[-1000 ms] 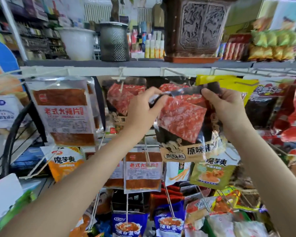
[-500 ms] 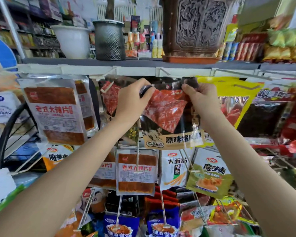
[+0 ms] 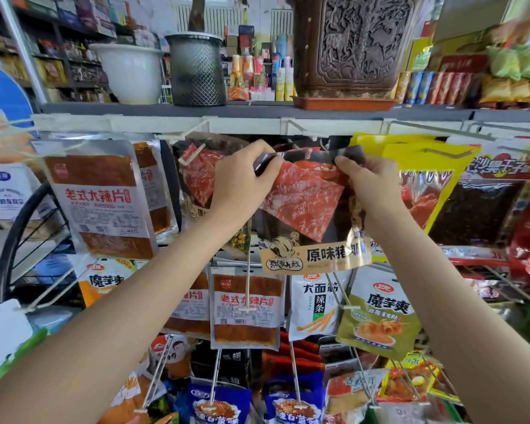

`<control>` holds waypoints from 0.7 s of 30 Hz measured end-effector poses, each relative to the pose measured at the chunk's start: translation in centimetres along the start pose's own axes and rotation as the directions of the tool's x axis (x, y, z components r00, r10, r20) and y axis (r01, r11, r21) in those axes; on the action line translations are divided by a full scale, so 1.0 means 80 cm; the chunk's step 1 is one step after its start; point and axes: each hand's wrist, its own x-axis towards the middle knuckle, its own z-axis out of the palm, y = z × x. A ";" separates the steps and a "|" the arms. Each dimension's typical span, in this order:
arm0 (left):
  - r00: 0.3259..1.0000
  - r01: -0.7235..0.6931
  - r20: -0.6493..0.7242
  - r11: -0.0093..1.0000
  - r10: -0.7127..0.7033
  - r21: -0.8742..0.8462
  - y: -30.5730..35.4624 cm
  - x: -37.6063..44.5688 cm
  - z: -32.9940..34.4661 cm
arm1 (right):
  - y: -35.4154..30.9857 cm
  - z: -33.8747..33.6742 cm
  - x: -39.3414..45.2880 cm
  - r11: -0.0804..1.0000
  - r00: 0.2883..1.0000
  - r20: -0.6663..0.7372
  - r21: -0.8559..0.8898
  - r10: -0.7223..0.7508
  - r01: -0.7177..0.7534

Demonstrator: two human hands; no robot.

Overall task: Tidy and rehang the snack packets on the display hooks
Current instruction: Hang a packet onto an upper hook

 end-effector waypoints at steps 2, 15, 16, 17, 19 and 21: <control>0.999 0.045 0.005 0.999 -0.045 0.008 -0.005 0.001 0.003 | 0.001 0.004 0.004 0.997 1.000 -0.009 -0.080 -0.019 0.019; 0.988 0.152 -0.037 0.982 -0.149 0.108 -0.051 -0.038 0.010 | 0.007 0.010 -0.055 0.500 0.786 0.110 -0.716 -0.608 0.487; 0.988 0.154 -0.041 0.984 -0.150 0.091 -0.057 -0.041 0.005 | 0.010 0.023 -0.066 0.449 0.746 0.245 -0.668 -0.620 0.593; 0.988 0.154 -0.041 0.984 -0.151 0.089 -0.064 -0.044 0.000 | 0.013 0.036 -0.071 0.386 0.693 0.376 -0.623 -0.615 0.680; 0.983 0.179 -0.049 0.978 -0.175 0.104 -0.076 -0.047 -0.015 | 0.013 0.062 -0.066 0.347 0.643 0.522 -0.557 -0.561 0.755; 0.978 0.204 -0.060 0.971 -0.198 0.128 -0.086 -0.046 -0.033 | 0.010 0.088 -0.053 0.441 0.693 0.540 -0.534 -0.478 0.721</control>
